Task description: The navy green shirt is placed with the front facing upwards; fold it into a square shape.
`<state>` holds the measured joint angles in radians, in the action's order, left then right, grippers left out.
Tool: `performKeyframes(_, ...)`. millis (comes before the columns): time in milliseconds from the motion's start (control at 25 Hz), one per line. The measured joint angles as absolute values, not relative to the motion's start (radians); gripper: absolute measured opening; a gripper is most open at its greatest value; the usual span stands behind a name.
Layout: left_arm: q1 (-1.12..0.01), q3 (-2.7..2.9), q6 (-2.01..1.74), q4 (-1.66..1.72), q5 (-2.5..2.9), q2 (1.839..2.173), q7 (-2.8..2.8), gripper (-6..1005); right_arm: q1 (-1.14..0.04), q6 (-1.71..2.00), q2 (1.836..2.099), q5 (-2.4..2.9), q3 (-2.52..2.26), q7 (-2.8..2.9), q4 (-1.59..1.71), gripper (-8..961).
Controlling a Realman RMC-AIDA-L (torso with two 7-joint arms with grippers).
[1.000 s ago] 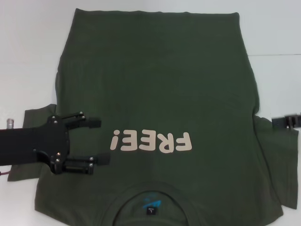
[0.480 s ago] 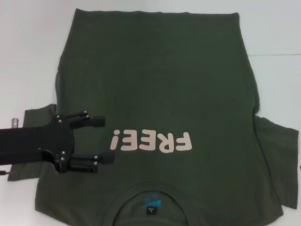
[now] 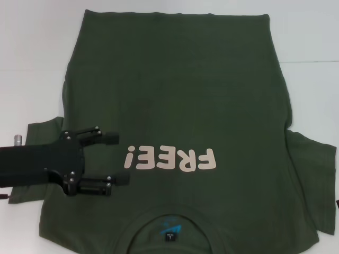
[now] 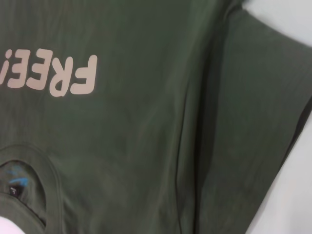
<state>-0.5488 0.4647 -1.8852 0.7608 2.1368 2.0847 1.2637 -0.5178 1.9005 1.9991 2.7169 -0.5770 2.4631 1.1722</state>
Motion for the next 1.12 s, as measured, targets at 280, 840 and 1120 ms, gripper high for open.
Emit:
performKeyframes(280,-0.540,0.466,-1.886,0.761,2.139,2.087,1.264,933,-0.522,1.835,2.009,2.739,-0.589,2.457,1.115,883)
performKeyframes(840,-0.534,0.465,-1.884,0.763,2.142,2.088,1.259,933,-0.537,1.787,2.014,2.744,-0.601,2.456,1.031,884)
performKeyframes(1120,-0.533,0.467,-1.881,0.763,2.145,2.088,1.257,932,-0.540,1.777,2.016,2.744,-0.616,2.457,1.028,881)
